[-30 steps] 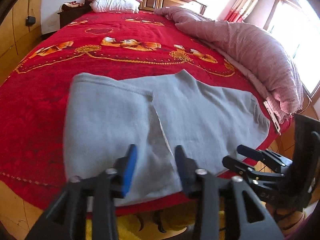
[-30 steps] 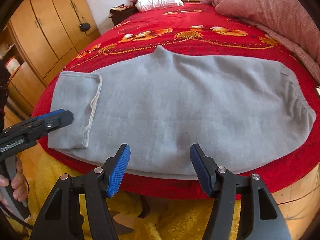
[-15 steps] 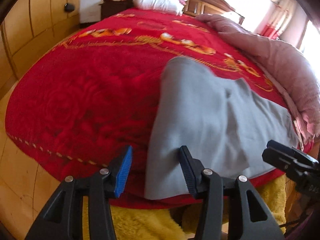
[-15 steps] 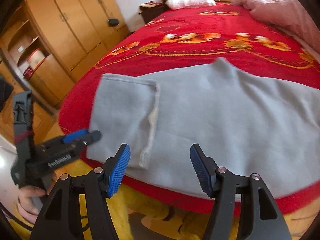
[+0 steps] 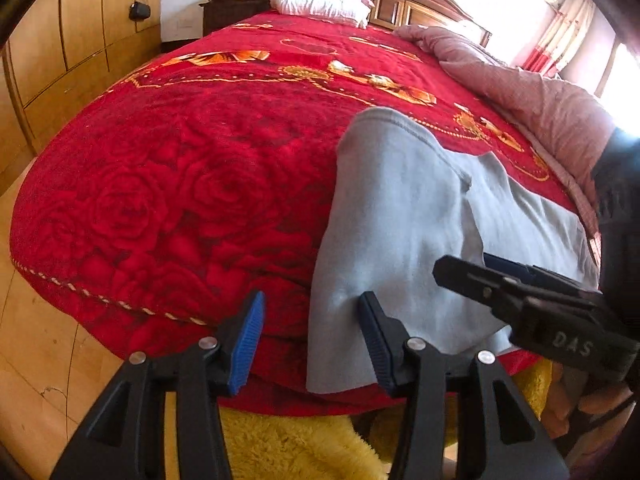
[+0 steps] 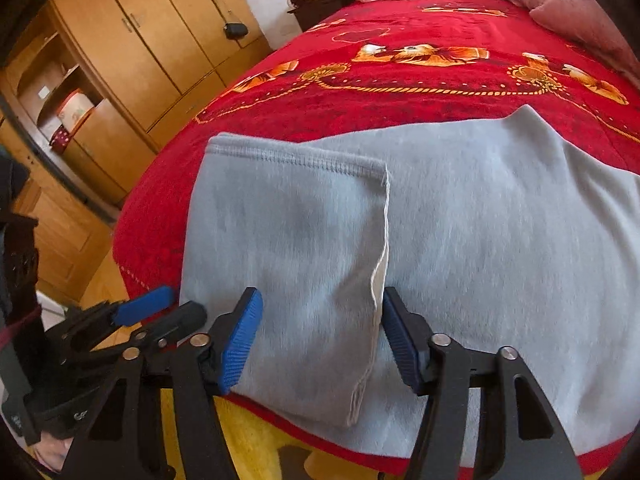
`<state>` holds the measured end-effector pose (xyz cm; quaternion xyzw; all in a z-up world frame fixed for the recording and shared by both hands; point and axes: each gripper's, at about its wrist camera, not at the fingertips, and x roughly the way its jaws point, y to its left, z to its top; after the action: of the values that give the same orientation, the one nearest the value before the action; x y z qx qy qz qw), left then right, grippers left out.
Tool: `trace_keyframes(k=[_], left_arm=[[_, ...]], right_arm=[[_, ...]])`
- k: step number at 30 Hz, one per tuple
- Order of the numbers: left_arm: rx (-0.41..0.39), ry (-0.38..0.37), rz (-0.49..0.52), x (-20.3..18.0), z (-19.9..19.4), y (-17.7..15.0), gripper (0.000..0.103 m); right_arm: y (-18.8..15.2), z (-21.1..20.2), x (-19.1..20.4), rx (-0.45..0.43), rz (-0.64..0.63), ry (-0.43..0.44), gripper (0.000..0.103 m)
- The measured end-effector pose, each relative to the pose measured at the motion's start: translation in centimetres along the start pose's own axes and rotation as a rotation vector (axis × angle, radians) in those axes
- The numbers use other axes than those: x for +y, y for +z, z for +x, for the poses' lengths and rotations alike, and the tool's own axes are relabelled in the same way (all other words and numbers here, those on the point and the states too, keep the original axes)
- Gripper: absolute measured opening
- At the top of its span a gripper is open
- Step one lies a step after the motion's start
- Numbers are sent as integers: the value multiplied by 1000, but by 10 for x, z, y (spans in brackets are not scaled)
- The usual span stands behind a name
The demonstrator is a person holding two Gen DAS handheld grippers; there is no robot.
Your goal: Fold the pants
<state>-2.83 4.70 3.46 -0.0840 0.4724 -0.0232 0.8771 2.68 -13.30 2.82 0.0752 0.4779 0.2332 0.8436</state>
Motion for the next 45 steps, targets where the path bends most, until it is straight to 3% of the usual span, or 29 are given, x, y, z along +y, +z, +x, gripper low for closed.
trace_keyframes(k=[1, 2, 11, 20, 21, 23, 29, 38, 45], left_arm=[[-3, 3, -5, 1, -1, 1, 51], [-10, 7, -11, 3, -4, 1, 51], [-60, 46, -65, 20, -18, 8, 51], [-25, 40, -44, 21, -11, 4, 51], [-17, 37, -53, 21, -10, 5, 51], [-14, 30, -68, 23, -11, 5, 51], [-48, 33, -70, 24, -26, 7, 51], [-76, -7, -63, 16, -36, 8, 53], [-73, -37, -34, 1, -33, 13, 53]], right_arm=[[1, 0, 1, -2, 3, 14, 40], [1, 0, 1, -1, 7, 20, 38], [2, 8, -4, 10, 1, 21, 33], [-10, 4, 2, -18, -10, -24, 32], [-8, 4, 2, -19, -13, -21, 29], [-6, 0, 2, -21, -23, -21, 7], [7, -56, 0, -111, 11, 72, 6], [31, -170, 14, -244, -121, -42, 6], [34, -219, -10, -284, -91, -123, 6]])
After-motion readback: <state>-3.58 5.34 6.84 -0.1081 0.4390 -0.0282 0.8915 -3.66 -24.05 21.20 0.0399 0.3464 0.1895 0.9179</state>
